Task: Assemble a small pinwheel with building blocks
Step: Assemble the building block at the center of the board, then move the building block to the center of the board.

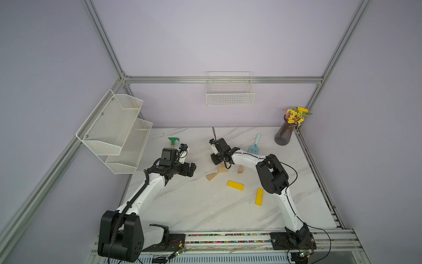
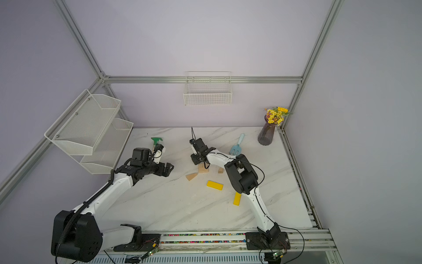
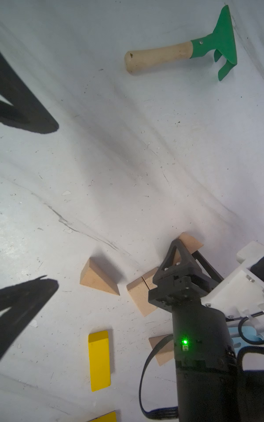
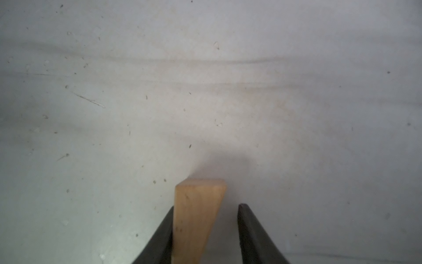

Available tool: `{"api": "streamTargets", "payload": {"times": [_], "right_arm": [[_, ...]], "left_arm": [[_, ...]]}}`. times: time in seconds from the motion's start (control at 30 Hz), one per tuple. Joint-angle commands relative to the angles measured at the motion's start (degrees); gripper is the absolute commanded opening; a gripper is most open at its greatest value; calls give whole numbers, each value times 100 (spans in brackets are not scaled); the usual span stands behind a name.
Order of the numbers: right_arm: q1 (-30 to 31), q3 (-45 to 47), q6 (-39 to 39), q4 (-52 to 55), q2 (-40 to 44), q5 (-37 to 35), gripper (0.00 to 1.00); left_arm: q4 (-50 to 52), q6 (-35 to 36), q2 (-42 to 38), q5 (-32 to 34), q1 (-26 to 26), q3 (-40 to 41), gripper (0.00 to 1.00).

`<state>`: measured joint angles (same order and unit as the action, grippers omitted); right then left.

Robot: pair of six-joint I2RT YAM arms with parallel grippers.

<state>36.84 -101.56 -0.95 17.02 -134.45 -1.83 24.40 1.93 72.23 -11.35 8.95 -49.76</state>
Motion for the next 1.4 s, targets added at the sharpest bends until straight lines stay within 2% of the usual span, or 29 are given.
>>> {"api": "streamTargets", "payload": {"times": [0.0,0.33,0.63,0.77,1.03,1.2,1.37], "right_arm": [[-52,84,52,275,64,11,44],[-46,-212,-6,270,429,136,66],[-46,-399,-78,330,1041,242,72],[-62,176,-303,229,1754,18,74],[-391,2049,-1597,524,2995,-717,72],[-714,2713,-2050,773,3096,-784,69],[-836,2965,-2121,838,2883,-726,67]], "left_arm": [[-230,-105,2,-90,-51,-34,100],[-270,-131,33,-114,-43,-34,100],[-382,-61,-57,-286,-45,23,100],[-359,177,-18,-605,-43,-35,100],[-270,202,-67,-758,7,-289,100],[-252,158,-136,-773,161,-198,100],[-243,156,-261,-693,315,-45,100]]}}
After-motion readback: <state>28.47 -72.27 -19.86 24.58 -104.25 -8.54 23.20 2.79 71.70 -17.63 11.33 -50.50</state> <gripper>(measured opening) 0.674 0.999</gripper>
